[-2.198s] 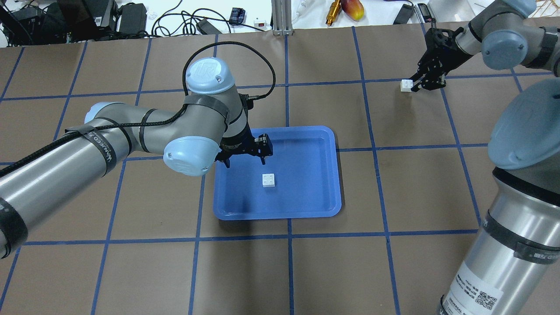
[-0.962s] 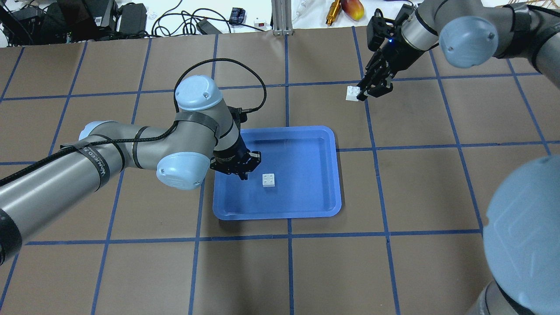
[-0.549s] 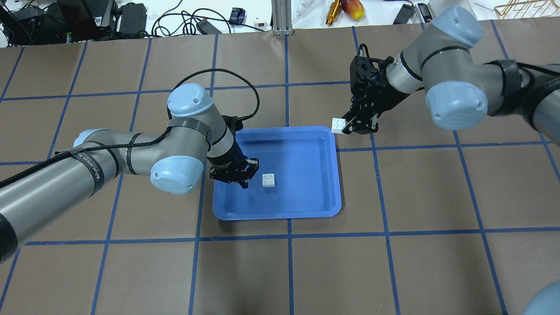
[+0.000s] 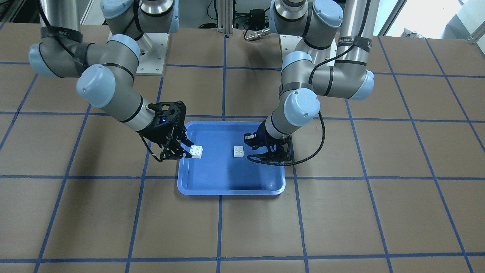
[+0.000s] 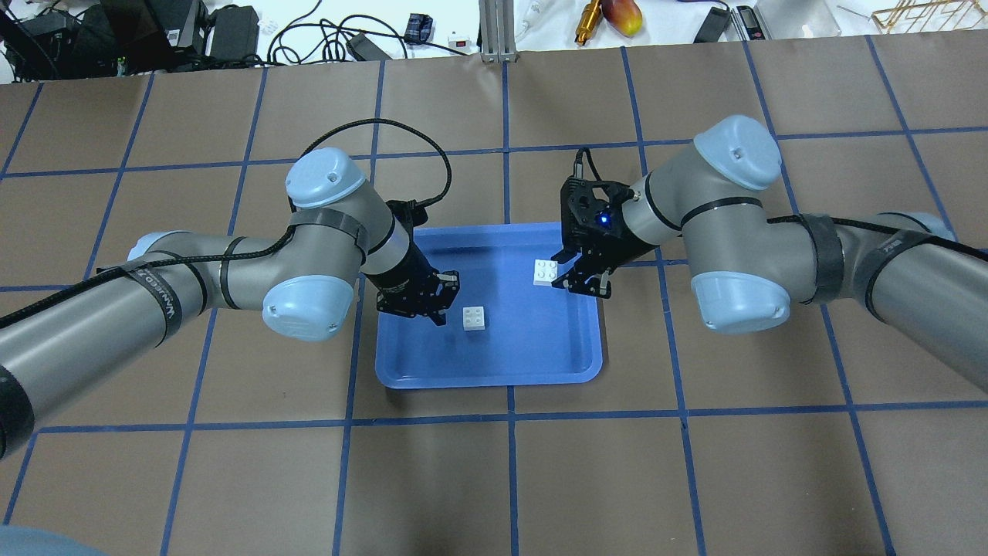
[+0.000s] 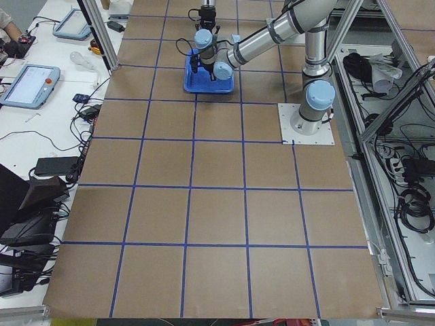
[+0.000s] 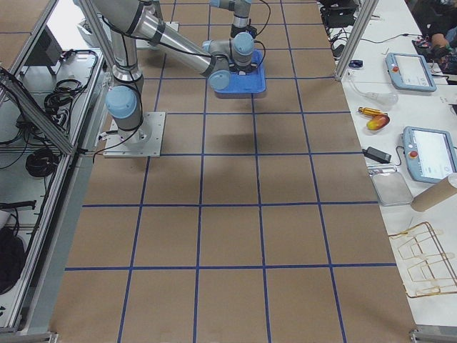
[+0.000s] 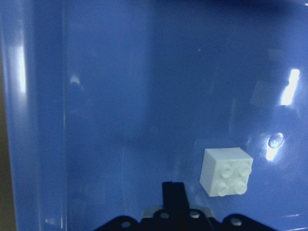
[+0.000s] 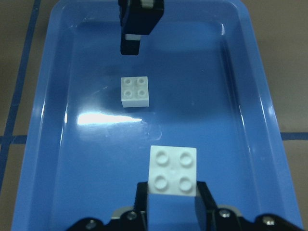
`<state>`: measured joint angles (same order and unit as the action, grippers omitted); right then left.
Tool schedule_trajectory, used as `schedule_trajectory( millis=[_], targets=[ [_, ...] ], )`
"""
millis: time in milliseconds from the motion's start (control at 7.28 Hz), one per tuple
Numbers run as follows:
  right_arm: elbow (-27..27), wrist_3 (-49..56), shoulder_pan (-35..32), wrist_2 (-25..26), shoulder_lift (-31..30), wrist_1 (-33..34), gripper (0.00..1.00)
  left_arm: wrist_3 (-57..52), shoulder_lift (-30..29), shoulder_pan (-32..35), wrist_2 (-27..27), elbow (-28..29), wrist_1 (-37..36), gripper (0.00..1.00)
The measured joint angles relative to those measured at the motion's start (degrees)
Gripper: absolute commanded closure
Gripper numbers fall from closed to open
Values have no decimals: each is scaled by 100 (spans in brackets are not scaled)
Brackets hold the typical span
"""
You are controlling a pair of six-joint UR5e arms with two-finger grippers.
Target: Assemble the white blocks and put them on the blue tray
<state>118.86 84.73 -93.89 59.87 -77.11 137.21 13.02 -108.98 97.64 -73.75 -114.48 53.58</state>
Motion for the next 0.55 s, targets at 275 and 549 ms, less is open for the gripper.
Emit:
schedule_trajectory(
  millis=[275, 549],
  targets=[
    [156, 3, -113, -4, 177, 286, 100, -3, -45, 31, 148, -49, -103, 100],
    [174, -18, -356, -10, 442, 549, 100, -11, -59, 57, 232, -75, -130, 100]
  ],
)
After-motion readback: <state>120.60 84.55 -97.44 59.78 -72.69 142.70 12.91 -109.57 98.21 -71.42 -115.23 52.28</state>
